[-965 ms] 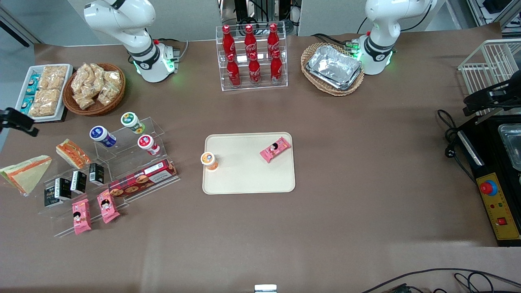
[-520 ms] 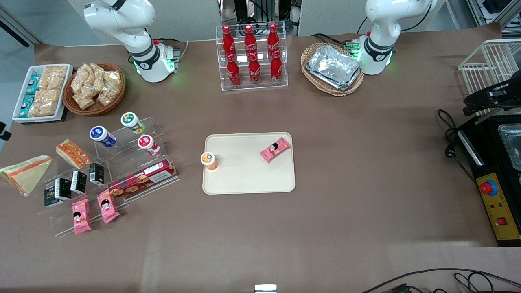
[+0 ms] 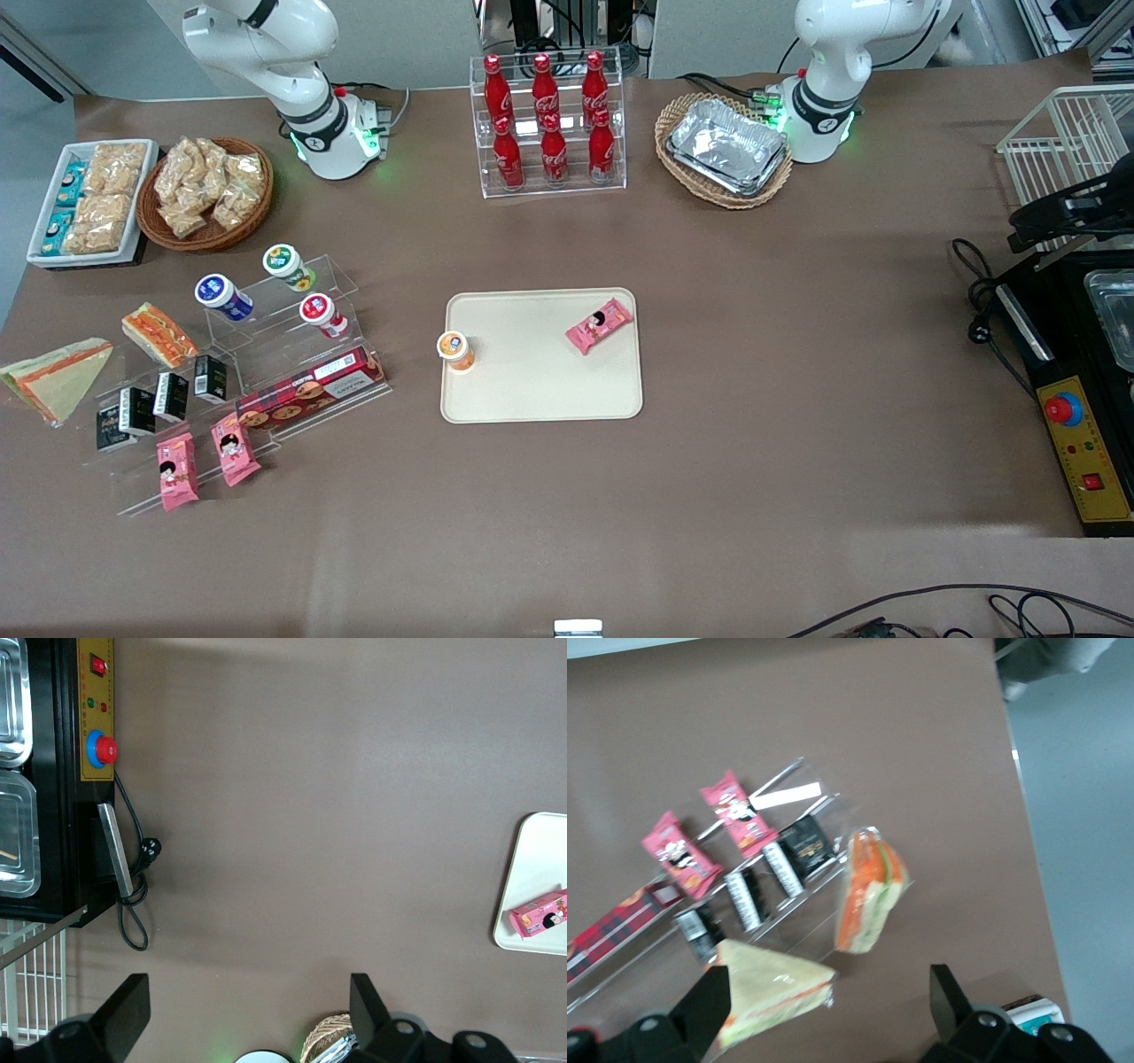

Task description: Place sandwich on tray

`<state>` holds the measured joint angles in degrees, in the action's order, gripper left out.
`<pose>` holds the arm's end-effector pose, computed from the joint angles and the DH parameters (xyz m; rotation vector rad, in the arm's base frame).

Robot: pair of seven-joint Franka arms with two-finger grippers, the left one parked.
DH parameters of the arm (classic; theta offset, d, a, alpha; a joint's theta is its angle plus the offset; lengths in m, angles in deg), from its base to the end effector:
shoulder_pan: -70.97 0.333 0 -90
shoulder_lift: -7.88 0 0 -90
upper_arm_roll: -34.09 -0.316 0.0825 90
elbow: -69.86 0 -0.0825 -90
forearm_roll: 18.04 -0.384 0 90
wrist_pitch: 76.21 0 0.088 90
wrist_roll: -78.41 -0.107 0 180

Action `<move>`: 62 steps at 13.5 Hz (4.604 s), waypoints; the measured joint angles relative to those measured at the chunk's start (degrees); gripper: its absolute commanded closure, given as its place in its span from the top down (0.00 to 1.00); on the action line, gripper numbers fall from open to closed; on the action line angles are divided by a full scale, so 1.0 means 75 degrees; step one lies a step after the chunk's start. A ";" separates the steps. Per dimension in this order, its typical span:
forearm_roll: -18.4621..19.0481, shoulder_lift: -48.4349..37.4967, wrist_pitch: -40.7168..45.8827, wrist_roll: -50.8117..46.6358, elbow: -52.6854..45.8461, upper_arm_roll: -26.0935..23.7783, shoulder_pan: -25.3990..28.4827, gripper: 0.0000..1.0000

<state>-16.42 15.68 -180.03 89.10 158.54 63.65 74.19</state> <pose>0.5561 -0.2561 0.5890 2.9762 -0.3884 0.1626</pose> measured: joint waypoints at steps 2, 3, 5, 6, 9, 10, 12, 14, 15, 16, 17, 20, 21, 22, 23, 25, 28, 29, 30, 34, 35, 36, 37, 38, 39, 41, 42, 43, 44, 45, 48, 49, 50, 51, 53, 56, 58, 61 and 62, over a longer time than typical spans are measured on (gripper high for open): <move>-0.0002 0.0320 -0.0479 0.0098 0.0026 0.0308 -0.0076 1.00; -0.0065 0.0465 -0.0647 0.0215 0.0049 0.0356 -0.0211 1.00; -0.0375 0.0699 -0.0938 0.0494 0.0178 0.0373 -0.0473 1.00; -0.0506 0.0802 -0.1111 0.0578 0.0282 0.0374 -0.0566 1.00; -0.0856 0.0959 -0.1607 0.0614 0.0718 0.0373 -0.0610 1.00; -0.1008 0.0992 -0.1674 0.0616 0.0826 0.0366 -0.0606 1.00; -0.1241 0.1086 -0.1709 0.0620 0.0945 0.0350 -0.0584 1.00; -0.1389 0.1231 -0.1771 0.0621 0.0996 0.0325 -0.0556 1.00; -0.1424 0.1306 -0.1825 0.0621 0.1003 0.0314 -0.0546 1.00; -0.1487 0.1393 -0.1897 0.0621 0.1009 0.0306 -0.0542 1.00; -0.1579 0.1494 -0.1982 0.0649 0.1012 0.0303 -0.0542 1.00; -0.2032 0.1798 -0.2236 0.1163 0.1018 0.0313 -0.0575 1.00; -0.2196 0.1889 -0.2298 0.1347 0.1019 0.0323 -0.0612 1.00; -0.2303 0.1964 -0.2333 0.1494 0.1020 0.0334 -0.0676 1.00; -0.2350 0.2008 -0.2349 0.1589 0.1020 0.0335 -0.0737 1.00; -0.2385 0.2056 -0.2351 0.1634 0.1022 0.0337 -0.0807 1.00; -0.2426 0.2107 -0.2389 0.1635 0.1087 0.0334 -0.0813 1.00; -0.2430 0.2116 -0.2498 0.1636 0.1144 0.0329 -0.0812 1.00; -0.2433 0.2133 -0.2612 0.1638 0.1206 0.0325 -0.0811 1.00; -0.2438 0.2180 -0.2712 0.1650 0.1269 0.0326 -0.0810 0.59; -0.2440 0.2180 -0.2714 0.1653 0.1272 0.0326 -0.0810 0.42; -0.2441 0.2179 -0.2714 0.1668 0.1272 0.0326 -0.0810 0.27; -0.2441 0.2179 -0.2713 0.1719 0.1272 0.0326 -0.0810 0.14; -0.2443 0.2179 -0.2695 0.1797 0.1274 0.0326 -0.0810 0.05; -0.2446 0.2179 -0.2689 0.1860 0.1279 0.0326 -0.0809 0.00; -0.2448 0.2165 -0.2685 0.1961 0.1279 0.0325 -0.0803 0.00; -0.2449 0.2158 -0.2679 0.2077 0.1279 0.0325 -0.0802 0.00; -0.2450 0.2158 -0.2679 0.2199 0.1279 0.0328 -0.0802 0.00; -0.2451 0.2158 -0.2679 0.2273 0.1279 0.0330 -0.0803 0.00; -0.2453 0.2158 -0.2679 0.2327 0.1279 0.0330 -0.0803 0.00; -0.2455 0.2148 -0.2613 0.2375 0.1260 0.0330 -0.0802 0.00; -0.2455 0.2146 -0.2573 0.2378 0.1230 0.0330 -0.0802 0.00; -0.2455 0.2142 -0.2540 0.2380 0.1188 0.0330 -0.0801 0.00; -0.2455 0.2131 -0.2476 0.2381 0.1144 0.0330 -0.0800 0.00; -0.2455 0.2083 -0.2168 0.2381 0.1032 0.0330 -0.0793 0.00; -0.2455 0.2027 -0.1593 0.2381 0.0671 0.0334 -0.0788 0.00; -0.2455 0.1967 -0.1157 0.2373 0.0442 0.0340 -0.0786 0.00; -0.2455 0.1924 -0.0547 0.2155 0.0105 0.0356 -0.0777 0.00; -0.2445 0.1913 -0.0329 0.1980 -0.0018 0.0355 -0.0750 0.00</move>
<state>-34.75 30.02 -182.50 103.95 158.41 66.32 68.56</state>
